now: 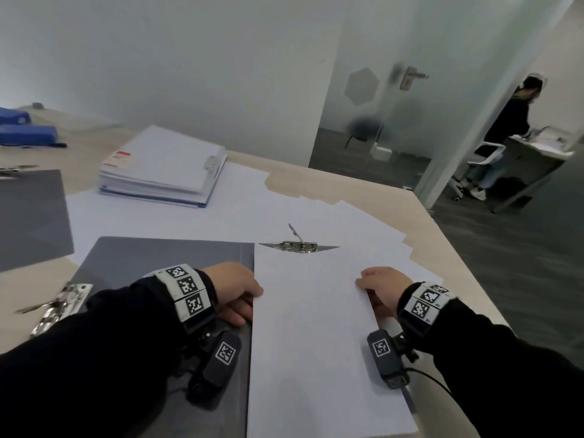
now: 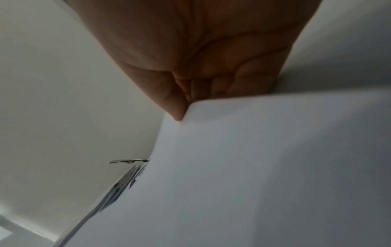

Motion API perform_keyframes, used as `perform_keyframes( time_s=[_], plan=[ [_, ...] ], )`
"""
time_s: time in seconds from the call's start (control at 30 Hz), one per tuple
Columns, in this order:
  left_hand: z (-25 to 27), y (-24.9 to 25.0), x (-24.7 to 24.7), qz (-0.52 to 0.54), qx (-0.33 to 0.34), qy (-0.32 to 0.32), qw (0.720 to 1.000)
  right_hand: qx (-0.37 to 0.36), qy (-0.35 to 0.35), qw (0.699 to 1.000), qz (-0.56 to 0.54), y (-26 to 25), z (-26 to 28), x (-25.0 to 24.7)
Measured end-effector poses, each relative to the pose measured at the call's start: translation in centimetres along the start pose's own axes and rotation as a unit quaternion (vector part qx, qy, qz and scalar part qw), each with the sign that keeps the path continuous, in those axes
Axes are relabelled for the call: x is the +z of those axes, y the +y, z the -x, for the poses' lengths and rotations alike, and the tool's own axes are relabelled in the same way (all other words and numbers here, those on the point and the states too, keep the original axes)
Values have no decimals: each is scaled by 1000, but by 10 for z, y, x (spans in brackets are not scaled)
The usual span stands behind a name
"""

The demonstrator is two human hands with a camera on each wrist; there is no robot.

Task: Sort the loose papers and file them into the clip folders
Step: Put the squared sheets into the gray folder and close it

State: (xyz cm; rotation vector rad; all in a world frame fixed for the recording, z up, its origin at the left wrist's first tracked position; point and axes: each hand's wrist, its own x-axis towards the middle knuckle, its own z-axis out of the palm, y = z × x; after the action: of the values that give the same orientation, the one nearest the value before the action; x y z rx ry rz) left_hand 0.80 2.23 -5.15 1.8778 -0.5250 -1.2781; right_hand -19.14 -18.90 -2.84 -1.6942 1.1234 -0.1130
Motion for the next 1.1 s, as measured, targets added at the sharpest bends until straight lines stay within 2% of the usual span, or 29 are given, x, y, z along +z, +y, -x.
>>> perform_keyframes(
  time_s=[0.23,0.37,0.43,0.57,0.67,0.8,0.9,1.0,1.1],
  plan=[
    [9,7,-6,5,-29,-2,1000,-20,-12,997,-78,23,-8,-4],
    [6,30,-18,-31,21,115,993,-27,-25,996,-82,25,-12,-5],
    [1,48,-20,-23,49,150,987,-30,-30,996,-83,25,-14,-5],
    [-15,85,-15,-110,80,197,971,-36,-31,996,-79,26,-16,-7],
    [-30,111,-2,-159,73,184,967,-44,-37,997,-55,25,-14,-9],
    [-44,136,23,-91,82,160,979,-51,-44,997,-36,25,-13,-11],
    [-52,150,43,-85,93,139,982,-51,-47,997,-33,26,-13,-12],
    [-59,153,62,-116,112,94,982,-51,-45,997,-26,26,-14,-12],
    [-60,151,74,-101,147,43,983,-49,-40,998,-22,25,-12,-12]
  ],
)
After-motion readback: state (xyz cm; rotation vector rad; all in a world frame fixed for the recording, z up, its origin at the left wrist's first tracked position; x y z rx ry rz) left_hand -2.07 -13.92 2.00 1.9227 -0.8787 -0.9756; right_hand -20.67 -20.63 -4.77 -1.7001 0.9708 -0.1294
